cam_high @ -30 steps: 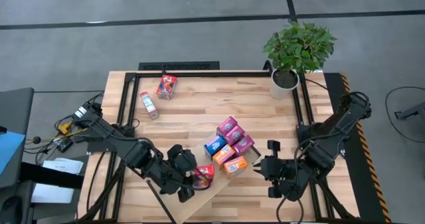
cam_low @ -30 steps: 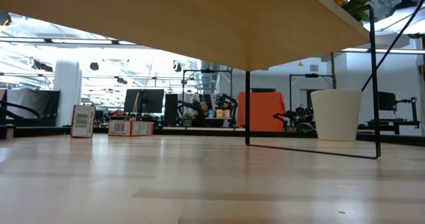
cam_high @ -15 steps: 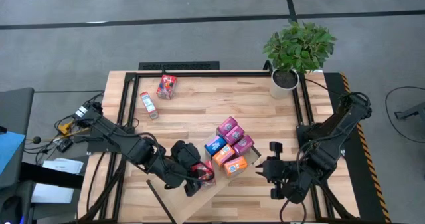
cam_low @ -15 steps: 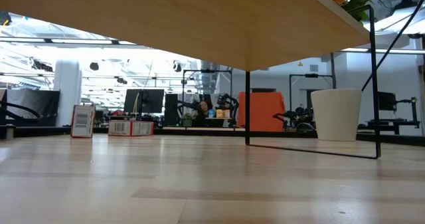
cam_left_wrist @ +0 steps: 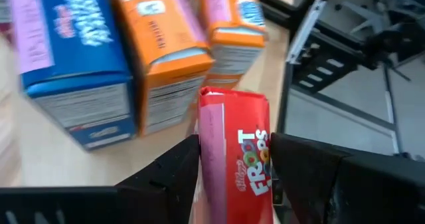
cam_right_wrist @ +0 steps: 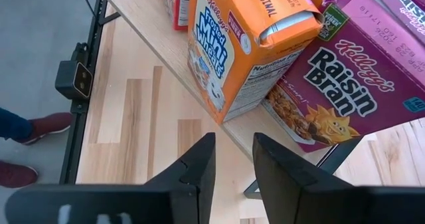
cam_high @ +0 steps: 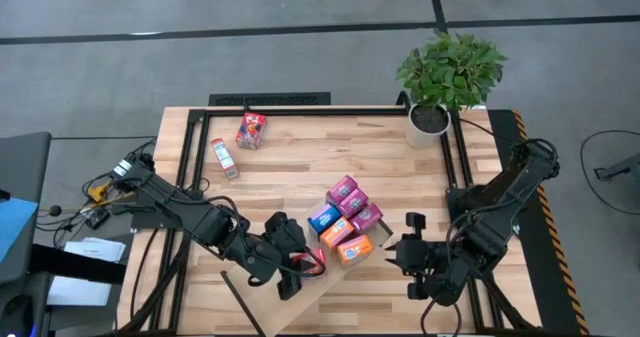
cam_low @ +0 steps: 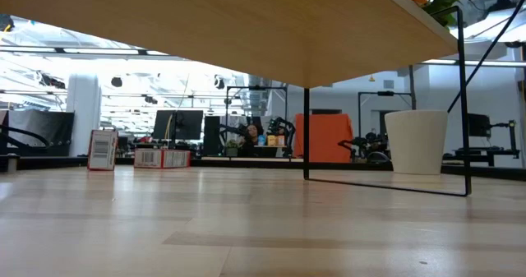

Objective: Stack cereal on shelf
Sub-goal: Put the right red cereal box onto the shelf

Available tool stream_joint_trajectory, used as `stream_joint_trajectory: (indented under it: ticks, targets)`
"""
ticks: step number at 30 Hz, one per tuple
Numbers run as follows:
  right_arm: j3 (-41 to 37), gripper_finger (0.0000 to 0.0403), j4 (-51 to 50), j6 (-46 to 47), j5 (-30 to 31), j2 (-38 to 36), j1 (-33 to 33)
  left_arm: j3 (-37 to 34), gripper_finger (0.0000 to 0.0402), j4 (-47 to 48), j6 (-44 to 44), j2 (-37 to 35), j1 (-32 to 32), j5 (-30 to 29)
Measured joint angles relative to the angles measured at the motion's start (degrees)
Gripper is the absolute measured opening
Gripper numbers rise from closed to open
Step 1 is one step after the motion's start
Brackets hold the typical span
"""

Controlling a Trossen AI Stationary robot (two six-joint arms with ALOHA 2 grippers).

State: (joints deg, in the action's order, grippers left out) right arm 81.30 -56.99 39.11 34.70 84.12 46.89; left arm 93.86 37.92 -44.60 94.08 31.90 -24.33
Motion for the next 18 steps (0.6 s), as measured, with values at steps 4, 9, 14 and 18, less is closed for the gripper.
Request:
stream_joint_trajectory:
  ticks: [4,9,14,18]
  targets:
    - [0.0,0.0133,0.0,-0.1,0.0,0.0,0.0,0.0,0.0174,-2.5,0.9,0.0,0.0,0.8]
    - [0.0,0.0141,0.0,0.6,0.0,0.0,0.0,0.0,0.0174,-2.3,1.5,0.0,-0.4,1.6]
    - [0.0,0.0144,-0.3,1.4,0.0,0.0,0.1,0.0,0.0174,-1.8,1.1,-1.5,-1.5,8.6]
    - [0.1,0.0139,-1.0,1.4,0.0,0.3,0.2,0.0,0.0174,-1.8,0.8,-4.7,-1.8,9.7]
